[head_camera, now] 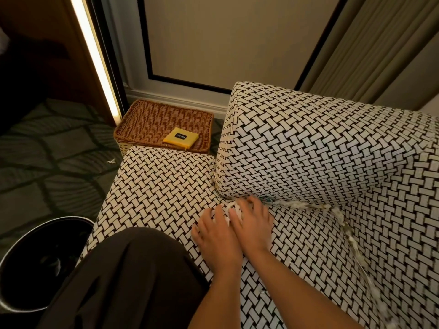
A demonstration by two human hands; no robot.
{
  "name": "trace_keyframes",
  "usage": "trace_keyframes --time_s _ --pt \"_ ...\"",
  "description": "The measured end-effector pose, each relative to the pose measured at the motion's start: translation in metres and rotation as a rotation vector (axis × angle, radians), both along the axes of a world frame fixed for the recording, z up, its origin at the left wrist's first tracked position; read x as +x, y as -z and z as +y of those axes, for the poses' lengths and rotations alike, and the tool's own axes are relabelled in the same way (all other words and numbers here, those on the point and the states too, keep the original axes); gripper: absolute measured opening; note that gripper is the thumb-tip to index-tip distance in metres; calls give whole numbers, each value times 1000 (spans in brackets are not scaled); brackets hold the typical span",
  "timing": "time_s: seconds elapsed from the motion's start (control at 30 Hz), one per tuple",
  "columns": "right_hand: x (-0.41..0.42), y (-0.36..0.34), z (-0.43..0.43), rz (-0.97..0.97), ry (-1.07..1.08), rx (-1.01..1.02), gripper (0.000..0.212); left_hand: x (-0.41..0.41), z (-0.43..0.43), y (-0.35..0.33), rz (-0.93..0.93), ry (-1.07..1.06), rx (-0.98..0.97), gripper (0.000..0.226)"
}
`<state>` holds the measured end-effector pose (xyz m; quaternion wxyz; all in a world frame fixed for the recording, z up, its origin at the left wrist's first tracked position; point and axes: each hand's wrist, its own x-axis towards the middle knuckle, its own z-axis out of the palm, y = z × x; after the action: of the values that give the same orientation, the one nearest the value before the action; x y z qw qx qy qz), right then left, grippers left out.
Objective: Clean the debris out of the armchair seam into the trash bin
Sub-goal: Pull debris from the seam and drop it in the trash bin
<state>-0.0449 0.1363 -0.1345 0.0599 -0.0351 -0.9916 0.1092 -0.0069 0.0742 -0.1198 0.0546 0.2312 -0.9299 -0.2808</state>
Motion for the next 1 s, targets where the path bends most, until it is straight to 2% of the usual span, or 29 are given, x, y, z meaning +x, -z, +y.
trace_keyframes --time_s 0.1,0.2,0.37,0.47,0.67,0.77,0.87,0.93,1.0 --pt "-3 5 2 50 -37 51 61 3 3 5 -9 -32 -68 59" --pt "-5 3 2 -49 -73 -29 61 4 4 6 -25 -71 -111 58" --pt "-11 2 3 20 -61 -115 23 10 3 3 -56 -72 -24 53" --pt "-11 2 2 66 -36 -195 16 13 2 2 -53 -64 67 46" --pt "-8 -1 1 67 57 -377 16 15 2 -2 6 -103 213 29" --pt "-7 2 2 113 78 -427 19 11 2 -6 88 -172 350 17" --pt "-5 0 4 182 149 -518 21 7 2 -6 155 -235 482 21" --pt "-2 -2 8 155 209 -573 25 4 1 -6 160 -256 532 24" --pt "3 -1 11 96 220 -519 35 2 1 -6 147 -247 536 22"
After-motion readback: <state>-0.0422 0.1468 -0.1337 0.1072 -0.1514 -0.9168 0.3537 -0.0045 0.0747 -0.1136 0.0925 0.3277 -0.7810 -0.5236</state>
